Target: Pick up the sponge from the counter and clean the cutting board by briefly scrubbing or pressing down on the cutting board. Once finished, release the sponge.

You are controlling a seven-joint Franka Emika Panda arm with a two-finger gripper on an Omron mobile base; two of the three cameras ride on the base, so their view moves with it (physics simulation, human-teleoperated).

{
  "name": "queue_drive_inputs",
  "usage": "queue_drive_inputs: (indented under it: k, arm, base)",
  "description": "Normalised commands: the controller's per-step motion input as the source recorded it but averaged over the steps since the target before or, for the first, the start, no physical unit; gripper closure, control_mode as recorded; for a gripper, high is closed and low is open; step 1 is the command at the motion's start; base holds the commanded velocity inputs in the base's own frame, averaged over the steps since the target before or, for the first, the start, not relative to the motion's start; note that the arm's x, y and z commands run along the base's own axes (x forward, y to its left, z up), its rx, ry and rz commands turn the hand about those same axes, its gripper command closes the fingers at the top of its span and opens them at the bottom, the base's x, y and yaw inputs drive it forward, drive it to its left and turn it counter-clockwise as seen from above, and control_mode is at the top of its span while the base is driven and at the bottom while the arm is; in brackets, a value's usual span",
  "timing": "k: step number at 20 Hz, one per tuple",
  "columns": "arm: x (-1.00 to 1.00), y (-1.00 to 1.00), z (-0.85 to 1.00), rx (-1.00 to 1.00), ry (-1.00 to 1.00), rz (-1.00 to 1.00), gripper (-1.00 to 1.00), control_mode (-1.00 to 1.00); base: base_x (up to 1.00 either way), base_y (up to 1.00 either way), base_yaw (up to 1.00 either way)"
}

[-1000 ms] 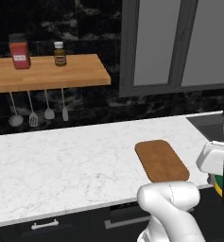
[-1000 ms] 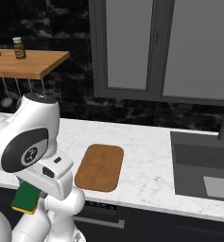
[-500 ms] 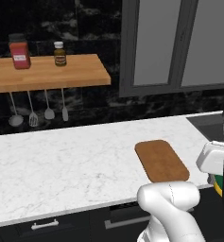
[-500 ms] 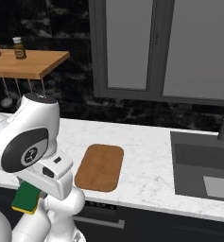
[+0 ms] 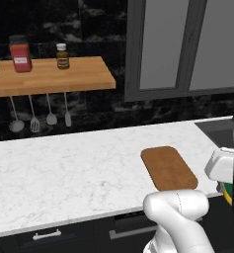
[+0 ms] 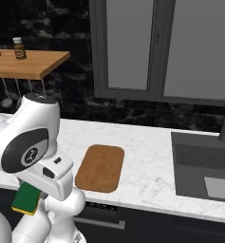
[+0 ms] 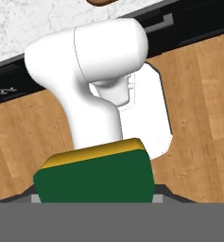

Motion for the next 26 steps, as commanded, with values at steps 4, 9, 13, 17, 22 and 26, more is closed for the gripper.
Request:
queue_drive_inputs:
  k: [4,9,13,17,22,26]
  arm:
    - [0.06,0.52,0.00,-0.03,0.00,0.00,1.00,-1.00]
    - [0.58,0.37,0.00,-0.04,0.02,0.00,1.00,-1.00]
    - [0.72,0.01,0.00,-0.03,0.04,0.00,1.00,-1.00]
    - [0.47,0.00,0.01,0.00,0.05,0.00,1.00,-1.00]
    - [0.04,0.00,0.00,0.00,0.01,0.00,1.00,-1.00]
    - [0.37,0.00,0.00,0.00,0.01,0.00,1.00,-1.00]
  base:
    - [0.00,0.00,0.00]
    - [0.00,0.00,0.00]
    - [0.00,0.00,0.00]
    - [0.00,0.00,0.00]
    - [0.00,0.00,0.00]
    - [0.00,0.00,0.00]
